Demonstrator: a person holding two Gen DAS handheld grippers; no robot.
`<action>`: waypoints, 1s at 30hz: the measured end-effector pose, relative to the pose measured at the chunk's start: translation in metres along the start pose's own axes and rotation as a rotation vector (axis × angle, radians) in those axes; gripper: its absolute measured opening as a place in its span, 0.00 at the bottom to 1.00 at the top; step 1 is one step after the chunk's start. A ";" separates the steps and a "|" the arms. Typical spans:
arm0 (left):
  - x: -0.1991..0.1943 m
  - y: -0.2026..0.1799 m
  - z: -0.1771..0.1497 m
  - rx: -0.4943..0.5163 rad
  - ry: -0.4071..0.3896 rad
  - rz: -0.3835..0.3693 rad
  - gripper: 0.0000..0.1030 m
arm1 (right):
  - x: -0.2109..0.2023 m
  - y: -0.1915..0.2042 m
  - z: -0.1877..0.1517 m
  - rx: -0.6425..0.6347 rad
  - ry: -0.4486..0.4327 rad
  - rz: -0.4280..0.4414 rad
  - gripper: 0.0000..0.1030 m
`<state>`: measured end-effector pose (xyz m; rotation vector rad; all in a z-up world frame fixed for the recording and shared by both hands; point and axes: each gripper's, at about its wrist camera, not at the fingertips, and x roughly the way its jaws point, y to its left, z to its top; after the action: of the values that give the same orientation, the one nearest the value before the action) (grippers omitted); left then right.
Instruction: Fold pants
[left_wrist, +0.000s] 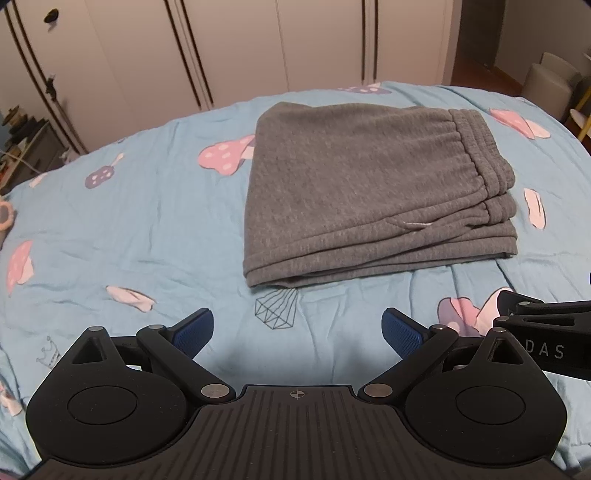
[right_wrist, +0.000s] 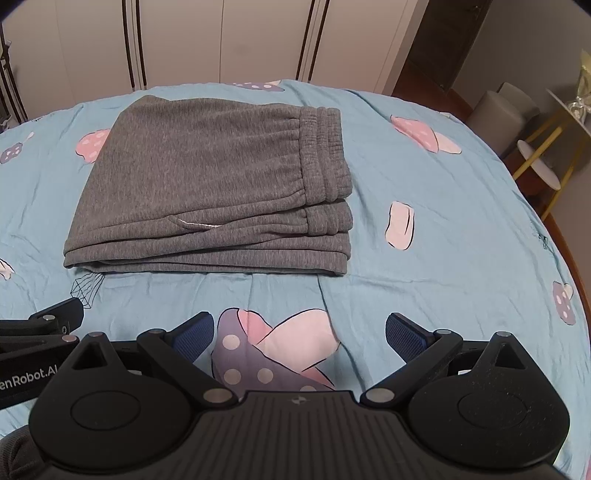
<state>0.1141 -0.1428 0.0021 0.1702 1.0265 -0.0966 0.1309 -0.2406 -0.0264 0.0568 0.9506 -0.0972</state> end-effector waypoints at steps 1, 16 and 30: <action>0.000 -0.001 0.000 0.001 0.001 0.001 0.98 | 0.000 0.000 0.000 0.000 0.001 0.000 0.97; 0.002 0.000 0.001 -0.001 0.006 0.006 0.98 | 0.003 0.000 0.001 0.000 0.008 0.002 0.97; 0.005 0.000 0.001 -0.008 0.014 0.010 0.98 | 0.005 -0.001 0.002 0.002 0.009 0.007 0.97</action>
<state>0.1175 -0.1426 -0.0013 0.1694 1.0393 -0.0825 0.1354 -0.2421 -0.0289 0.0621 0.9590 -0.0917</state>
